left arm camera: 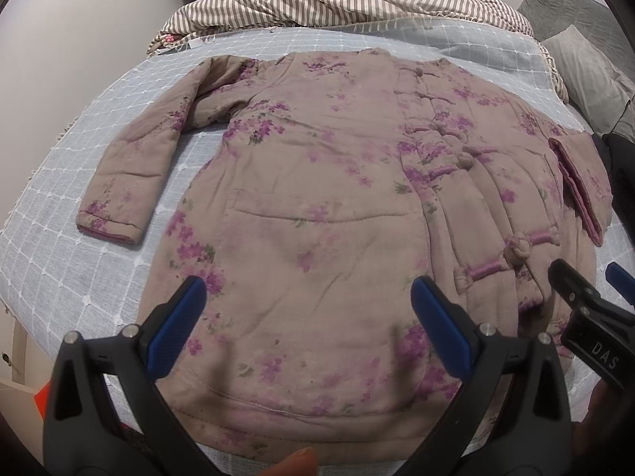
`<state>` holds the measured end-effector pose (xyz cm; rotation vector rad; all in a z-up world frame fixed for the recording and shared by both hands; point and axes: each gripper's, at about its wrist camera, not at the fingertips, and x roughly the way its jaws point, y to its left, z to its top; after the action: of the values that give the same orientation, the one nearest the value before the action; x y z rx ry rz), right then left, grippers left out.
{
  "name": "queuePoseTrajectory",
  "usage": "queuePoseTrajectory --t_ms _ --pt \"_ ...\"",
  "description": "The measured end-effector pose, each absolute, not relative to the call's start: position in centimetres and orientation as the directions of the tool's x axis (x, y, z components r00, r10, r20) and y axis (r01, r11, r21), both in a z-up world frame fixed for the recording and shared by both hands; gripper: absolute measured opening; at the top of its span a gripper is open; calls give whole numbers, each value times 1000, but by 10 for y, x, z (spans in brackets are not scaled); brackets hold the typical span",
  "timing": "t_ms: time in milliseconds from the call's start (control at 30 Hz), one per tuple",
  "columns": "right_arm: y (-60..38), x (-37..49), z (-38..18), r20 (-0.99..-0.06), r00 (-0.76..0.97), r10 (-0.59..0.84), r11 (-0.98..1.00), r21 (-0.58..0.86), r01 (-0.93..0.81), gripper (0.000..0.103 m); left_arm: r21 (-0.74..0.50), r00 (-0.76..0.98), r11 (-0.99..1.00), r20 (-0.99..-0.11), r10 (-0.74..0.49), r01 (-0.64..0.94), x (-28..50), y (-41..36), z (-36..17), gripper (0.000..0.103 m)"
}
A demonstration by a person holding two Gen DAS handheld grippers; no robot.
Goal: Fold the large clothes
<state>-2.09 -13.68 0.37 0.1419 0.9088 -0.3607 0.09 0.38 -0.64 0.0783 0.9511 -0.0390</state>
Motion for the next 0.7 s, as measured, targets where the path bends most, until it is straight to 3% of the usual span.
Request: queuePoseTrajectory --t_ms 700 --pt "-137 -23 0 -793 558 -246 934 -39 356 103 64 577 996 -817 15 65 4 8 -8 102"
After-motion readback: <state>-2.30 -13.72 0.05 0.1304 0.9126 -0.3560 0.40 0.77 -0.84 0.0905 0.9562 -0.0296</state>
